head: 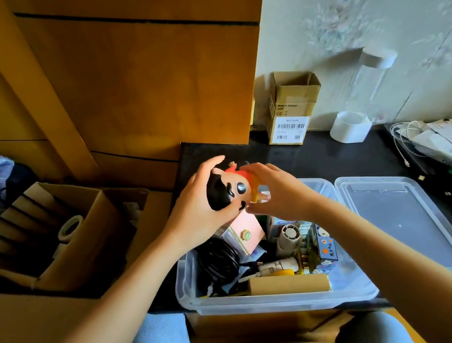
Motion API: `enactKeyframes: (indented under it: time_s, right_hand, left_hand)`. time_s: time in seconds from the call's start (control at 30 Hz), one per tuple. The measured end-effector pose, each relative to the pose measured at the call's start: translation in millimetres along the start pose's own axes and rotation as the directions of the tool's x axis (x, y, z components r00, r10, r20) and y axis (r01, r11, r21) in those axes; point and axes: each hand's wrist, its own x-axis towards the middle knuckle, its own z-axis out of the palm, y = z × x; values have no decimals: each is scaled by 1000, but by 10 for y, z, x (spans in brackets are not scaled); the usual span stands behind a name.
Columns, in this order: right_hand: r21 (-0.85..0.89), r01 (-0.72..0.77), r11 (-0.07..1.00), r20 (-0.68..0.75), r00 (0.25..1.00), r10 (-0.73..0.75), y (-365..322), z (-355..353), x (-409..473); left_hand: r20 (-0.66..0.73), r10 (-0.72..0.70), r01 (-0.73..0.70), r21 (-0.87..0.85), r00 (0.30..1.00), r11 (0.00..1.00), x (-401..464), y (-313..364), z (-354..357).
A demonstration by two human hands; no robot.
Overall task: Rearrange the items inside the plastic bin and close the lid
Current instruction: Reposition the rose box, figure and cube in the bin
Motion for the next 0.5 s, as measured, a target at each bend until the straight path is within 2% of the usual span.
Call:
enactKeyframes:
  time_s: [0.1, 0.17, 0.27, 0.37, 0.43, 0.5]
  right_hand:
    - [-143, 40, 989, -19, 999, -43, 26, -96, -209]
    - [-167, 74, 983, -42, 996, -82, 44, -112, -326]
    - [-15, 41, 999, -108, 993, -43, 128, -110, -483]
    - [177, -62, 982, -202, 975, 98, 263, -97, -635]
    - [277, -135, 951, -217, 956, 199, 359, -81, -723]
    - [324, -192, 927, -221, 937, 271, 437, -56, -796]
  left_hand:
    - [98, 2, 9, -116, 995, 993, -4, 125, 126]
    - [107, -6, 24, -169, 994, 985, -14, 186, 248]
    - [83, -46, 67, -260, 995, 963, -37, 290, 361]
    - [125, -90, 136, -436, 988, 889, -59, 325, 387]
    - [93, -108, 135, -377, 990, 916, -75, 260, 347]
    - [-1, -96, 95, -107, 995, 990, -90, 93, 268]
